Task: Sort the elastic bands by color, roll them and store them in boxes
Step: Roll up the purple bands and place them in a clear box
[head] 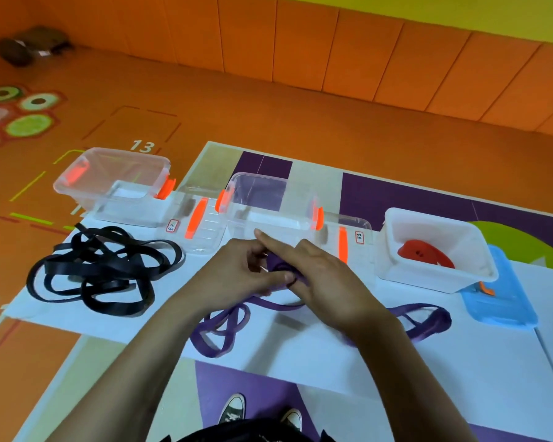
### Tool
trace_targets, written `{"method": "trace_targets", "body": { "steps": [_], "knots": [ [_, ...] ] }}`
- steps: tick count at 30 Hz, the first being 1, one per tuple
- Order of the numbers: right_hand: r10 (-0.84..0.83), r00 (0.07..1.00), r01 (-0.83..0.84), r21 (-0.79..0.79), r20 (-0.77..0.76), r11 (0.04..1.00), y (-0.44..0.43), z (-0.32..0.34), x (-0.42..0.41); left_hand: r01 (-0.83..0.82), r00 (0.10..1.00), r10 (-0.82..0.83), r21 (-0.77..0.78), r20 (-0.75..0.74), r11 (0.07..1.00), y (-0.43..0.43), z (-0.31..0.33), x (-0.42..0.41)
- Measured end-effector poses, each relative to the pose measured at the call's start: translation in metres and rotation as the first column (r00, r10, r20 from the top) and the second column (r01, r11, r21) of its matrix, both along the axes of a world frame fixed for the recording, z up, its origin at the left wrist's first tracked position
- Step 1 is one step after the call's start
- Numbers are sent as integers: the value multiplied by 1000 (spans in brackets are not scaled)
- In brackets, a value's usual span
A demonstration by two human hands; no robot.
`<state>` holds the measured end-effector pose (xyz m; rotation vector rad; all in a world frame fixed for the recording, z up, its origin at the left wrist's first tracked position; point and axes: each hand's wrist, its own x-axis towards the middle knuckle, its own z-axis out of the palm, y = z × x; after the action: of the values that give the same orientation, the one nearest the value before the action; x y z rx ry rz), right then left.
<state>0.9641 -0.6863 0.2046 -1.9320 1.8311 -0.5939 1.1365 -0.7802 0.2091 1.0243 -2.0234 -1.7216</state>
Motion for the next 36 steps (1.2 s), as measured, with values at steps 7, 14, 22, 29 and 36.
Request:
{"method": "trace_targets", "body": {
  "steps": [7, 14, 22, 29, 36],
  "knots": [
    [-197, 902, 217, -8, 385, 976, 1, 7, -7, -208, 947, 214, 51, -239, 977, 20, 7, -13],
    [-338, 899, 385, -133, 279, 913, -19, -9, 31, -514, 799, 551, 202, -240, 834, 34, 4, -36],
    [-44, 997, 40, 69, 65, 997, -9, 2, -8, -130, 990, 136, 141, -33, 981, 5, 11, -7],
    [-253, 961, 261, -56, 109, 964, -8, 0, 1, -219, 958, 206, -43, -201, 975, 12, 10, -15],
    [-466, 863, 498, -173, 195, 850, -9, -17, 35, -445, 838, 477, 175, -265, 878, 31, 3, -34]
  ]
}}
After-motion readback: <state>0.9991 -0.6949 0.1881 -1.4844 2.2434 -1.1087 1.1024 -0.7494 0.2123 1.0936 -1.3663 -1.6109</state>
